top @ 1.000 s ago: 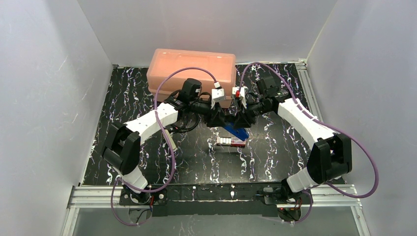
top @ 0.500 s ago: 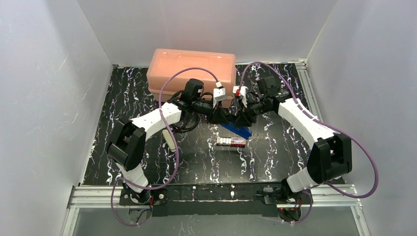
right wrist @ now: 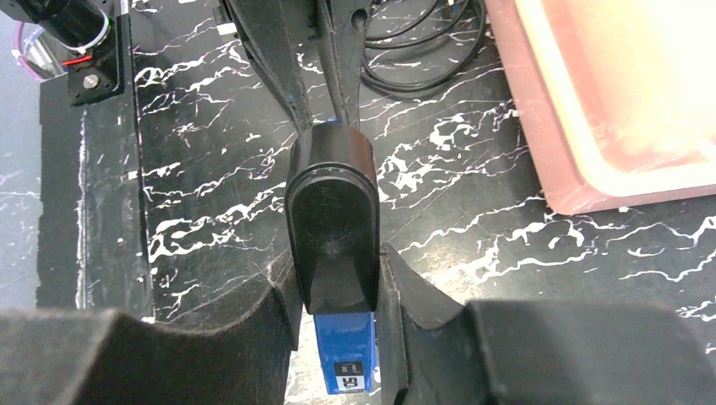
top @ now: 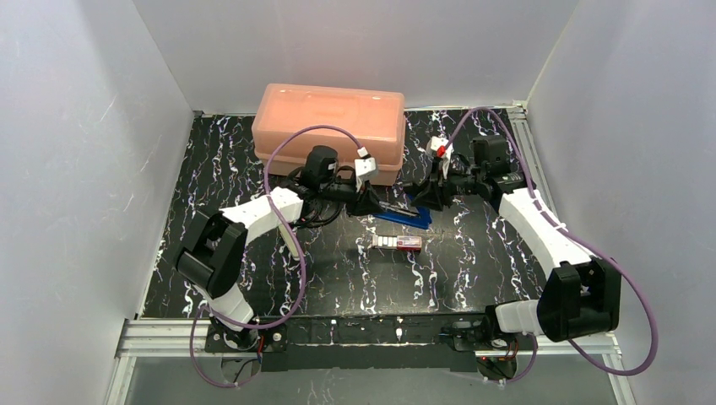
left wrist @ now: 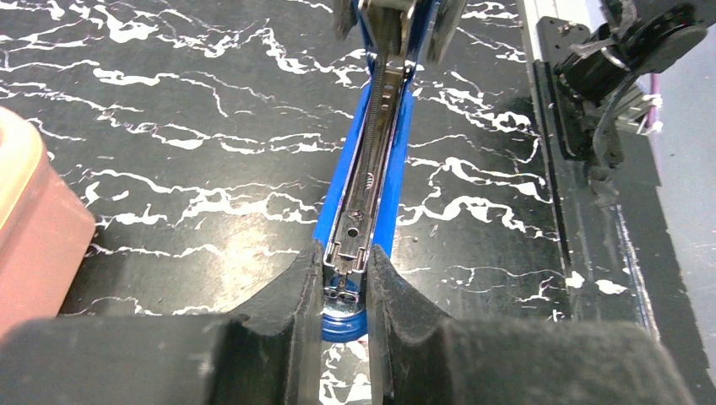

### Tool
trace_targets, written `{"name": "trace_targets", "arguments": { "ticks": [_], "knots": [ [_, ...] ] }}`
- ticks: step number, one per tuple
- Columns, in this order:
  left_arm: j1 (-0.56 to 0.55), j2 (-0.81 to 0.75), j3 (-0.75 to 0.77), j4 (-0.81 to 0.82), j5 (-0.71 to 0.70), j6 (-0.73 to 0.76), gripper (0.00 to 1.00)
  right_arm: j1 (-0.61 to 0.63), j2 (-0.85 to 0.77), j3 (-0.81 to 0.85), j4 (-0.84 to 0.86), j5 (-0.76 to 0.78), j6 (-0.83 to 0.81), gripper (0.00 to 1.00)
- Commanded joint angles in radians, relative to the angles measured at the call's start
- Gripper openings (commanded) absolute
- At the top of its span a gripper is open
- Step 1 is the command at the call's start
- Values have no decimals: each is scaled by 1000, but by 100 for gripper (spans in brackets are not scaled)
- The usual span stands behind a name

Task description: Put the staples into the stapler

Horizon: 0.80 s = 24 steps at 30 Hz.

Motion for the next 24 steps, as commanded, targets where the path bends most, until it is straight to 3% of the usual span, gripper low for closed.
{"name": "trace_targets", "arguments": {
  "ticks": [1,11,24],
  "knots": [
    [22,-16,-48,12,-156,62,0,-47,-12,-31,151,14,6,1],
    [40,55,-96,109,-344,156,0,-179,10,-167,375,64,-79,1],
    [40,122,-134,178,-393,169,0,-289,83,-218,282,46,-335,1]
  ]
}}
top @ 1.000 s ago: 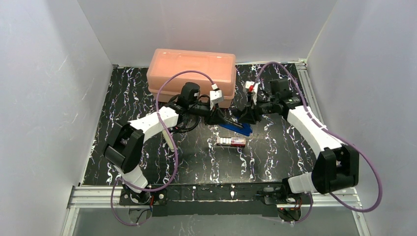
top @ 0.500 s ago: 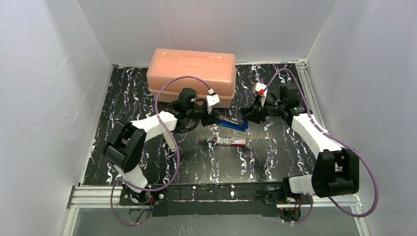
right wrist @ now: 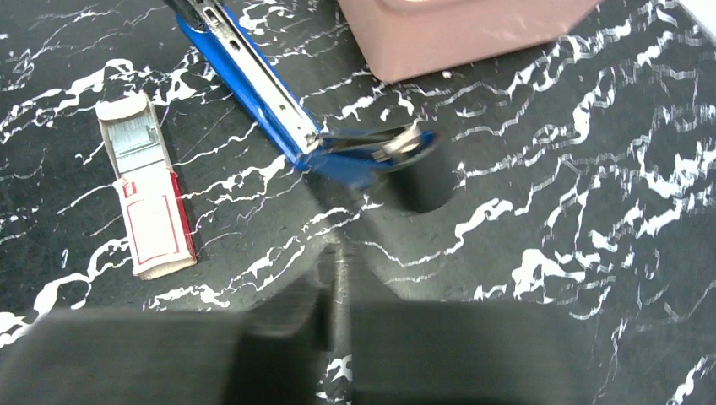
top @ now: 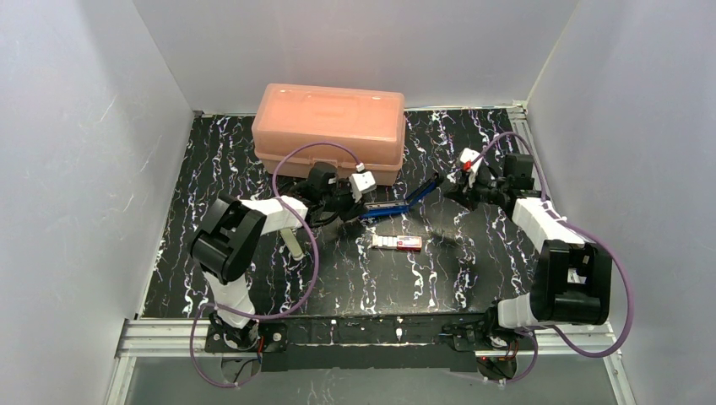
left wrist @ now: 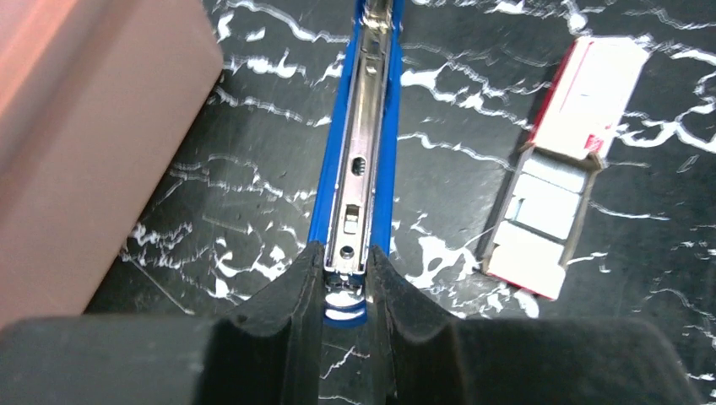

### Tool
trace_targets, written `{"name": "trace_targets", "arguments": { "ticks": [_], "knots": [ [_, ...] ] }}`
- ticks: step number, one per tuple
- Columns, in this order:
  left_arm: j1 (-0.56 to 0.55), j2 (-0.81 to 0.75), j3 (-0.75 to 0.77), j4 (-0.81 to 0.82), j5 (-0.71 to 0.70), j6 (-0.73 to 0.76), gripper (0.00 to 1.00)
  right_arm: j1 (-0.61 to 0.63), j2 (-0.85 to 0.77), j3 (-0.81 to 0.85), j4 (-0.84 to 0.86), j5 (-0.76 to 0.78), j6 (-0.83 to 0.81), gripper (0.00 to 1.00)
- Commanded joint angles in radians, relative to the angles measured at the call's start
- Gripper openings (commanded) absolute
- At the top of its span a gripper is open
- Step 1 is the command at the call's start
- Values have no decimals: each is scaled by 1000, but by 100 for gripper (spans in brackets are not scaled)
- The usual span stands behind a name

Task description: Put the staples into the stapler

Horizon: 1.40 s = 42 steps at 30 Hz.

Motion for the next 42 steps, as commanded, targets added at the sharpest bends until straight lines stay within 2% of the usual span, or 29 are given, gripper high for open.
{"name": "trace_targets", "arguments": {
  "ticks": [1,5,10,13,17,21,24,28,33,42],
  "knots": [
    [24,13,-16,22,-64,26,0,-33,9,7,-22,-1,-137,1],
    [24,21,-23,38,-63,23,0,-39,26,9,-64,7,-188,1],
    [23,23,-27,46,-53,34,0,-40,32,28,-102,26,-165,3],
    [15,17,-35,45,-40,53,0,-38,29,47,-113,53,-98,10],
    [-6,2,-55,36,-20,86,0,-13,-11,49,-63,97,90,23],
    [-18,-19,-63,-13,0,118,0,77,-49,80,2,196,245,34],
    [-21,-22,-65,-36,3,140,0,154,-42,132,39,286,330,38],
    [-24,-22,-56,-63,14,158,0,235,22,222,50,442,398,38],
    [-25,-14,-47,-77,15,169,0,262,131,292,4,538,400,35],
    [-25,-5,-27,-113,1,186,0,261,120,189,-25,616,282,34]
  ]
}}
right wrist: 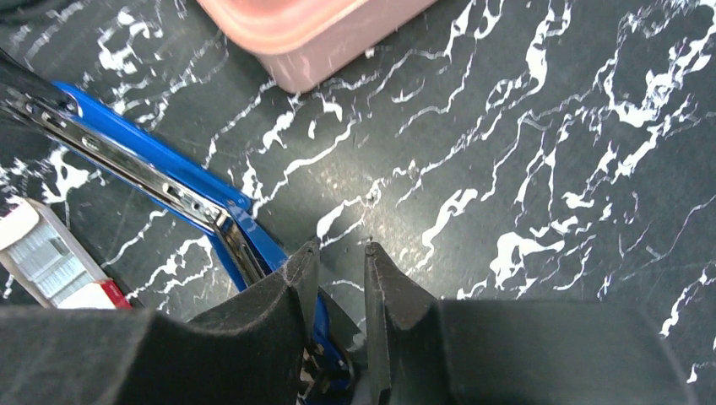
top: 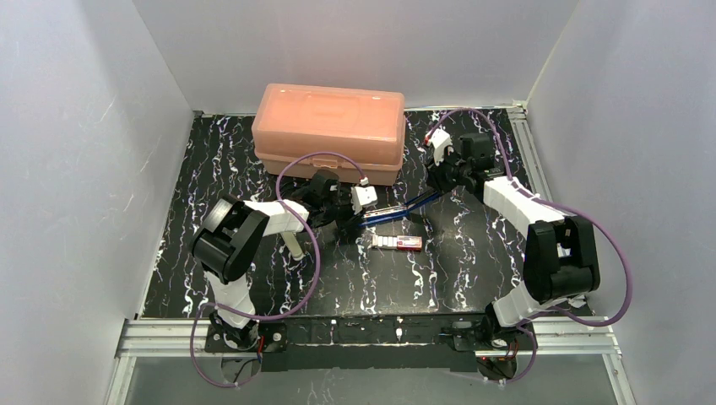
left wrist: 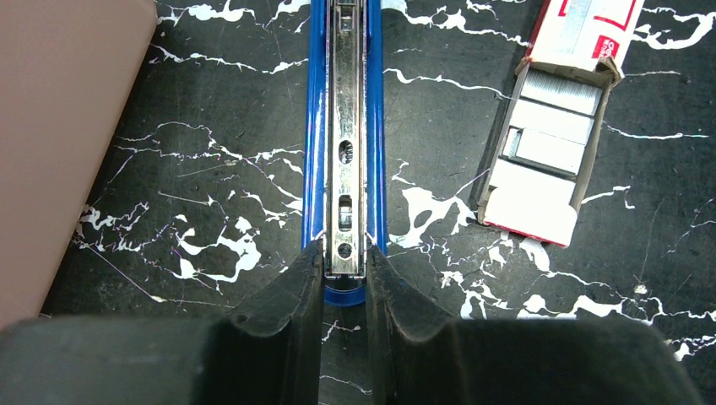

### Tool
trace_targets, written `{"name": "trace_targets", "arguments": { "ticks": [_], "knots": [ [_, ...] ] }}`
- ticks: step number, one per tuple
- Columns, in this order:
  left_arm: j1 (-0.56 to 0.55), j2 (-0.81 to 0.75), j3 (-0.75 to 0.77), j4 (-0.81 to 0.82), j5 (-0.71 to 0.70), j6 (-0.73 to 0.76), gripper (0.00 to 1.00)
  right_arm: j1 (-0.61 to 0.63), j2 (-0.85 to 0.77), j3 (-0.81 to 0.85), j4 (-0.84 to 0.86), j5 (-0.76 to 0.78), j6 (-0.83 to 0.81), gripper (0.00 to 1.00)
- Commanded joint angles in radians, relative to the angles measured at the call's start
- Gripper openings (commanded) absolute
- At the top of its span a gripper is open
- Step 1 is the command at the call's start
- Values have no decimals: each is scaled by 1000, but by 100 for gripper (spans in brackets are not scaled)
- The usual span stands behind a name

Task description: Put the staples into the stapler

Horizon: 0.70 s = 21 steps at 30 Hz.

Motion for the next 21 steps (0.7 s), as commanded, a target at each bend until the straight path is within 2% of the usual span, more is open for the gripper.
{"name": "trace_targets", "arguments": {
  "ticks": [1,6,13,17,21],
  "knots": [
    [-9,-22,20,-69,19,32,0,-1,-40,-62,-3,80,-66,34],
    [-8,-9,42,-109,16,65,0,-16,-33,-66,-6,127,-113,34],
    [-8,20,99,-197,28,95,0,-27,-35,37,-92,34,-119,37],
    [-7,39,151,-286,35,115,14,-24,-53,93,-153,-28,-118,41],
    [-7,36,152,-284,46,102,32,-23,-93,105,-162,-89,-88,45]
  ]
}}
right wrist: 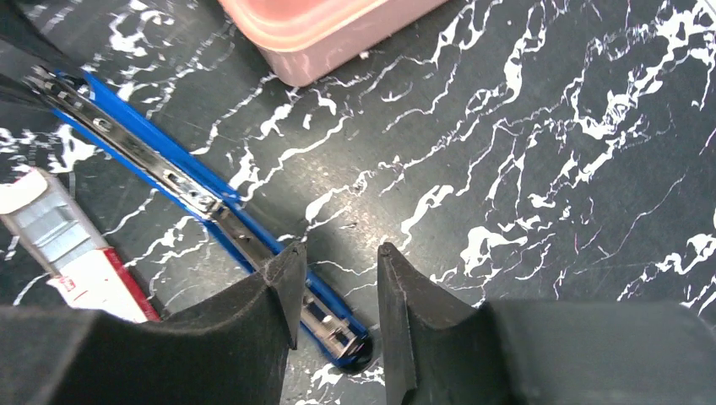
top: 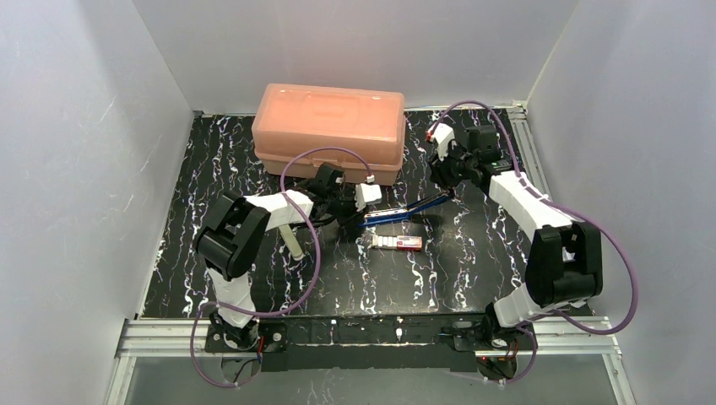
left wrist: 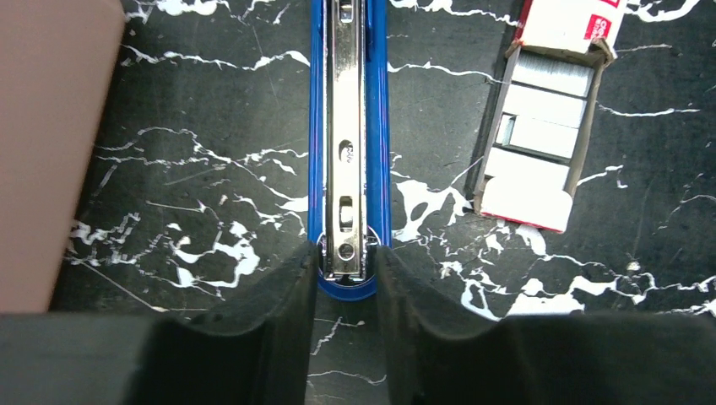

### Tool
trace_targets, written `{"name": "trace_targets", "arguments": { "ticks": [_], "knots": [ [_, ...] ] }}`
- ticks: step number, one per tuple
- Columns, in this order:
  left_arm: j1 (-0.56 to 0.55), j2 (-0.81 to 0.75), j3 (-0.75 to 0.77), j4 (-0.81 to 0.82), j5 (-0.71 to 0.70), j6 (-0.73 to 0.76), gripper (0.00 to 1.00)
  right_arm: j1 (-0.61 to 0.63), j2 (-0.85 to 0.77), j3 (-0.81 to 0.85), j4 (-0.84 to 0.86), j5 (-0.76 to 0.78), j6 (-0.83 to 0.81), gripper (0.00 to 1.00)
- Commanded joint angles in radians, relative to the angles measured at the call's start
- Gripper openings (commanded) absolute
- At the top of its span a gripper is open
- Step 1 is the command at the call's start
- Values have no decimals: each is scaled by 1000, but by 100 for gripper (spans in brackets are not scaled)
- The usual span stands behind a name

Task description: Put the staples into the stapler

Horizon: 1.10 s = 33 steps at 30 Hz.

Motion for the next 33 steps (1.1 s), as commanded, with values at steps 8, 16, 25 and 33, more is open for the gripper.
{"name": "trace_targets", "arguments": {
  "ticks": [8,16,25,33],
  "knots": [
    [-4,-33,17,-77,22,-3,56,31,-138,27,-72,-120,45,46],
    [42,-230,-14,-193,-21,-19,79,124,-163,-8,-77,-92,66,47],
    [299,-491,-53,-564,10,122,81,327,-96,26,-57,-70,119,48],
    [623,-625,-138,-535,93,-99,93,595,133,200,10,48,301,62]
  ]
}}
